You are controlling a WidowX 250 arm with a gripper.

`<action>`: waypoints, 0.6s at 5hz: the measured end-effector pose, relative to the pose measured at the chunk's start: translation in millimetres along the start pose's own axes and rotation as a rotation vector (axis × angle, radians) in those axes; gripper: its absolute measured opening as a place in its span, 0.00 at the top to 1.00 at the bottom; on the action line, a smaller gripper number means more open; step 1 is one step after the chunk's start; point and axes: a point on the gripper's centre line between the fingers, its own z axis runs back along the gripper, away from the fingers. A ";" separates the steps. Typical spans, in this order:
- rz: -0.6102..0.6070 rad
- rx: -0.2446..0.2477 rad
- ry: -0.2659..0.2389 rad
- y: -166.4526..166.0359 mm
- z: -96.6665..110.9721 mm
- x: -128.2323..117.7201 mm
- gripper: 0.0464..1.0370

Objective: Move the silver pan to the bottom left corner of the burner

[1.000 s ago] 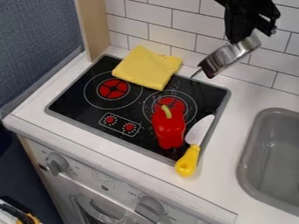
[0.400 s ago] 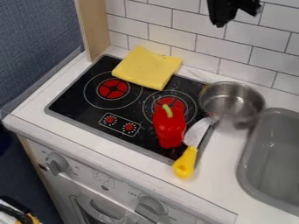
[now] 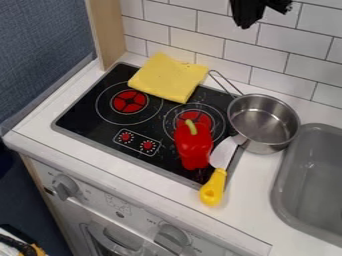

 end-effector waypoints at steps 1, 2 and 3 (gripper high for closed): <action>0.017 -0.001 0.012 -3.9 -12.7 -3.8 0.83; -0.025 -0.027 0.007 -33.0 -42.8 -3.6 0.58; -0.066 -0.051 0.057 -54.7 -64.0 -7.1 0.26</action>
